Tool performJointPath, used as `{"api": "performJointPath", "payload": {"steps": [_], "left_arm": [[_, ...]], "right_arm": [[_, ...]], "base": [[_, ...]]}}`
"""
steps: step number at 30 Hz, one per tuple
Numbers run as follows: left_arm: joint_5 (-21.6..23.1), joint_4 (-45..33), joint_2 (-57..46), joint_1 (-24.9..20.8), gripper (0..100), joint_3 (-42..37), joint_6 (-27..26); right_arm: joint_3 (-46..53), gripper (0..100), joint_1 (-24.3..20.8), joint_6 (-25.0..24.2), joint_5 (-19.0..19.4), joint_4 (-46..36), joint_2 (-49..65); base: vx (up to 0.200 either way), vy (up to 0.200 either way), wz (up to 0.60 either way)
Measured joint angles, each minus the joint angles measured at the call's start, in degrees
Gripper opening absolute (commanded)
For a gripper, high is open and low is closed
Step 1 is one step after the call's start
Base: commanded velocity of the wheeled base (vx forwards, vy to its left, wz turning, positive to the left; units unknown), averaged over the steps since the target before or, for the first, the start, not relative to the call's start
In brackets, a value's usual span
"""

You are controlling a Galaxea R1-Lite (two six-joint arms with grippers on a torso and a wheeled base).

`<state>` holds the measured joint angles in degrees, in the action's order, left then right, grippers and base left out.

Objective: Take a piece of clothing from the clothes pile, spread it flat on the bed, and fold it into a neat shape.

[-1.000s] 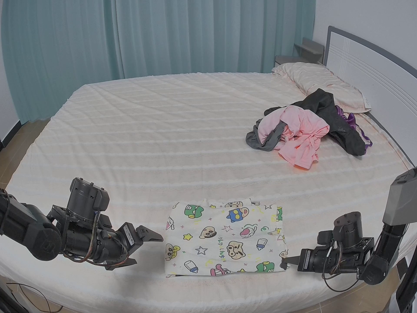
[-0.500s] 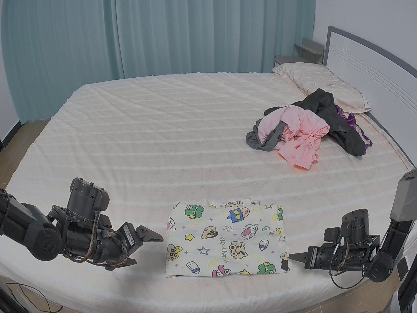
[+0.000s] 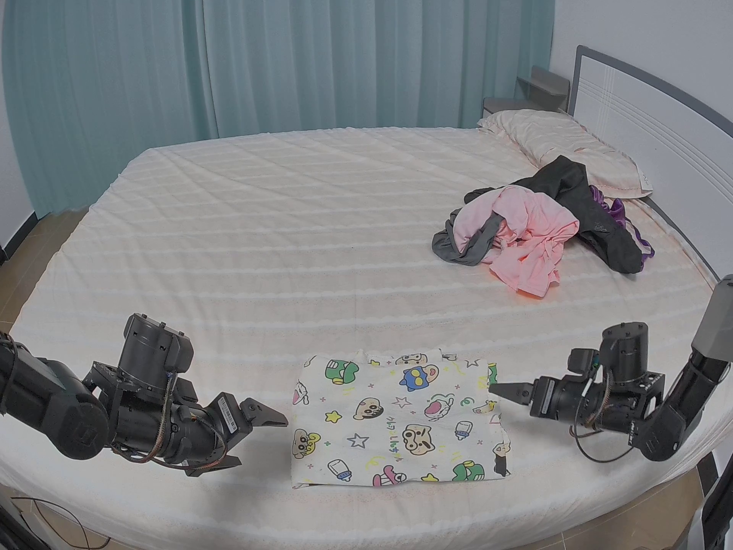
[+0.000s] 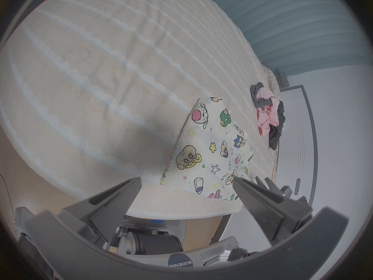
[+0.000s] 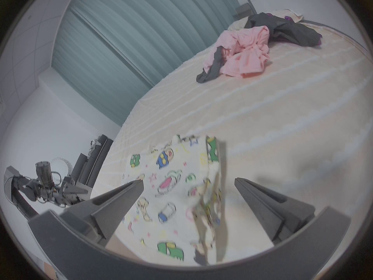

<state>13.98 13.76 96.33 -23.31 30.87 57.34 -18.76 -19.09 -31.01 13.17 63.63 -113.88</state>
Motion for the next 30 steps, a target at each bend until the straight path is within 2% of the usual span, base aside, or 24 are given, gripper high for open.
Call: {"api": "performJointPath", "payload": {"steps": [11, 16, 17, 30], "left_arm": [[0.07, 0.00, -0.02, -0.30, 100, -0.22, 0.02], [0.07, 0.00, 0.04, -0.61, 100, -0.28, 0.02], [0.09, 0.00, 0.04, -0.61, 100, -0.28, 0.02], [0.09, 0.02, 0.06, -0.69, 100, -0.28, 0.02]], "right_arm": [[-20.76, 100, 0.11, -0.02, 0.18, -8.77, -10.86], [-25.26, 100, 0.16, 0.00, 0.21, -10.40, -14.97], [-25.67, 0, 0.16, 0.00, 0.21, -10.40, -15.53], [-27.62, 0, 1.57, -0.10, -0.22, -9.87, -18.29]], "base": [[0.000, 0.000, 0.00], [0.000, 0.000, 0.00], [0.000, 0.000, 0.00], [0.000, 0.000, 0.00]]}}
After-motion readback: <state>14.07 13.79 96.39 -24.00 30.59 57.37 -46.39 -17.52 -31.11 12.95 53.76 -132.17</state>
